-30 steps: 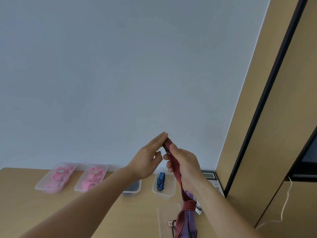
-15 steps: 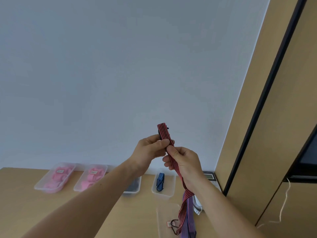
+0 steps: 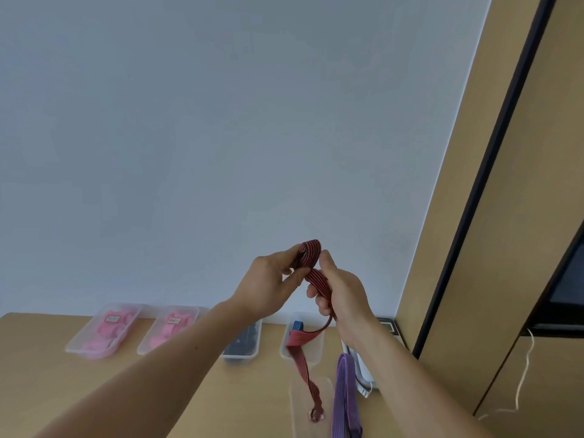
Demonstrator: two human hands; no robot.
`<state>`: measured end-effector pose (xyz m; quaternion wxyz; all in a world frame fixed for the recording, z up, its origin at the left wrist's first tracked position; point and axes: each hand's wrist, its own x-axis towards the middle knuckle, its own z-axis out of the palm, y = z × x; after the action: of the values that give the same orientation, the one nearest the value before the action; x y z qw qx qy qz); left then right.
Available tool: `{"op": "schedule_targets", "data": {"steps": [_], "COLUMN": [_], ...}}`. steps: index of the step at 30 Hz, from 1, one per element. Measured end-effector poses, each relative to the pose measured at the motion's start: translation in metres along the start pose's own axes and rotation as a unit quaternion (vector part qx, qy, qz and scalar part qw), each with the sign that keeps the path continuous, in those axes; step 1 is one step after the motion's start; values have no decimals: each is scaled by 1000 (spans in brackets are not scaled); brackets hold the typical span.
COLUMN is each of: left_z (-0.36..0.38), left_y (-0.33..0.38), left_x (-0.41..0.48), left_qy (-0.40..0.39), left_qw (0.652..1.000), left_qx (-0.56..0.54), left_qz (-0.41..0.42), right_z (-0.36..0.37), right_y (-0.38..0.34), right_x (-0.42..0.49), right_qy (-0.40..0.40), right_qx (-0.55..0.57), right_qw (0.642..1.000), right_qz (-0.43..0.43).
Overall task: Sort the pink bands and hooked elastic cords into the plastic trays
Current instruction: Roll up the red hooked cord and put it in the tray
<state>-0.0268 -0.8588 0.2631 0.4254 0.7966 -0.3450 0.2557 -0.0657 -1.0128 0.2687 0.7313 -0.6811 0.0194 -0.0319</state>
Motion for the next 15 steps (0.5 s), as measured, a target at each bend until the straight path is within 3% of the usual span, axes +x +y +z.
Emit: {"op": "schedule_targets", "data": {"steps": [4,6,8,10,13,15], "left_z": [3,3,2,1,4,4], "left_y": [-4,-8,-8,-5,2,5], "left_x": [-4,-6,-6,-6,-6,-5], "left_qy": [-7,-12,-34,-70,-82,-94], "left_qw": [990,989,998,989,901,863], "left_qx": [124,130,60,-69,-312,-380], "left_qz": [73,71,11,-109,-289,-320], "right_z": [0,-1,-3,-6,-7,-5], "right_y": [3,4,5,6,11,14], "right_x": [-1,0,0,1,1,0], "right_qy": [-21,-29,-46,-63,-68,-56], "right_qx": [-3,2,31,58,75,50], "right_qw": [1000,999,998,996,993,995], "right_qz": [-19,-20,-22,-37,-64,-67]}}
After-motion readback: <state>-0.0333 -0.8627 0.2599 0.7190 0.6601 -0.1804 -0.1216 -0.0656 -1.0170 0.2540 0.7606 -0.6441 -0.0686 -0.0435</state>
